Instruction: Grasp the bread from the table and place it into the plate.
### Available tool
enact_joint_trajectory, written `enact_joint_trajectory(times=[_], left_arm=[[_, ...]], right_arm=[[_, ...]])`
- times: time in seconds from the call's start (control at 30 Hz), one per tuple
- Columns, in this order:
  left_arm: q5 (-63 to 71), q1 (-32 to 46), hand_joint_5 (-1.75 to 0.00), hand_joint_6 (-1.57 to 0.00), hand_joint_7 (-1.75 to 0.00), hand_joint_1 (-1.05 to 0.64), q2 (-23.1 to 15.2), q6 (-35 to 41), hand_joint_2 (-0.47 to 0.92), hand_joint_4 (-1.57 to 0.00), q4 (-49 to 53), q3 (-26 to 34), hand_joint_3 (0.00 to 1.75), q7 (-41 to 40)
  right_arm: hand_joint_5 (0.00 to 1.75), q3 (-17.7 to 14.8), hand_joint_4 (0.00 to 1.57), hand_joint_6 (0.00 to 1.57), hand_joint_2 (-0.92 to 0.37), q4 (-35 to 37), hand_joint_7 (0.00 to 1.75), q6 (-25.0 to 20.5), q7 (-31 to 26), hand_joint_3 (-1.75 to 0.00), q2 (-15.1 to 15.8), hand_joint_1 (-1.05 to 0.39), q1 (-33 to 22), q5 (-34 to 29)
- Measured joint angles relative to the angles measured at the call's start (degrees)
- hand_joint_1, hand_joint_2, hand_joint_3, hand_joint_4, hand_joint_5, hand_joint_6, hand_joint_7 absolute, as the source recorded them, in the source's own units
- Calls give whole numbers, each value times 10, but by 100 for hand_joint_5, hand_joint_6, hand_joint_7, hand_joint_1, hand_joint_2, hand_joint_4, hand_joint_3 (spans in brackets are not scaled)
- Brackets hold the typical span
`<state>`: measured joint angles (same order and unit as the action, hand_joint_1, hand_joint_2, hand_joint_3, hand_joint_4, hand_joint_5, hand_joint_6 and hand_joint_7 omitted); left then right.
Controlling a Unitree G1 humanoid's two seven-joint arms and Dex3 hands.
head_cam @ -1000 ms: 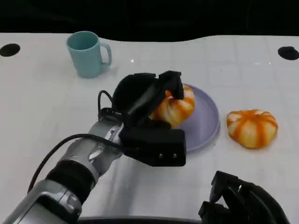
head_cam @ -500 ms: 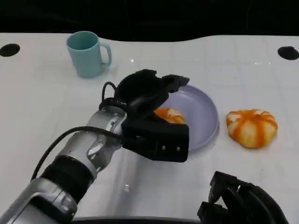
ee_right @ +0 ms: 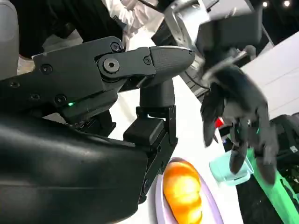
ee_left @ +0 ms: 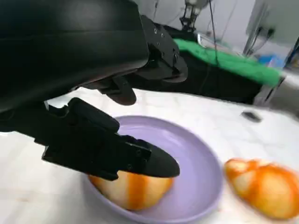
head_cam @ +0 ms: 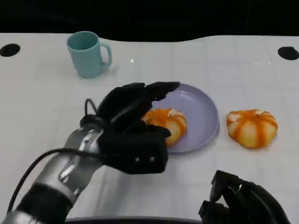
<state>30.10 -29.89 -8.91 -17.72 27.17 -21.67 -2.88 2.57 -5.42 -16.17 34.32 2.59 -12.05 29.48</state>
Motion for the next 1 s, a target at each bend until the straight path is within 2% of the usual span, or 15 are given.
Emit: enact_joint_trajectory(times=[0.03,0.1,0.13,0.2,0.27,0.5,0.57,0.73,1.0], left_arm=[[-28,16,-127,-62,-42,-52,5,-14,92,-45,-7,14,12,0],[-84,42,-151,-45,-97,-47,16,-31,92,-48,-18,39,10,10],[-118,55,-159,-40,-119,-45,23,-34,92,-51,-27,52,9,21],[-178,80,-171,-31,-151,-43,34,-39,92,-53,-42,73,11,47],[-237,108,-174,-28,-169,-42,43,-40,92,-52,-69,89,12,80],[-366,209,-175,-40,-175,-48,52,10,92,-63,-175,125,13,158],[-404,237,-175,-45,-175,-43,52,40,91,-65,-207,134,12,181],[-490,314,-175,-43,-175,-42,53,103,92,-63,-270,149,13,233],[-562,385,-175,-46,-175,-41,60,168,91,-66,-301,155,11,281]], right_arm=[[162,-1,87,75,-92,0,142,0,0,-22,0,-72,0,1],[162,-1,87,75,-92,0,142,0,0,-23,0,-73,0,2],[162,-1,87,75,-92,0,142,0,0,-23,0,-73,0,2],[162,-1,87,75,-92,0,142,0,0,-23,0,-73,0,2],[162,-1,87,74,-92,0,142,-2,0,-22,-1,-73,-1,2],[162,0,87,74,-92,-3,141,-4,0,-22,-1,-74,-2,3],[162,-1,87,74,-92,-5,141,-5,-1,-22,-1,-74,-3,4],[162,-1,87,74,-92,-5,141,-5,-1,-22,0,-74,-5,4],[162,-1,88,75,-92,-7,143,-8,-1,-22,1,-73,-9,5]])
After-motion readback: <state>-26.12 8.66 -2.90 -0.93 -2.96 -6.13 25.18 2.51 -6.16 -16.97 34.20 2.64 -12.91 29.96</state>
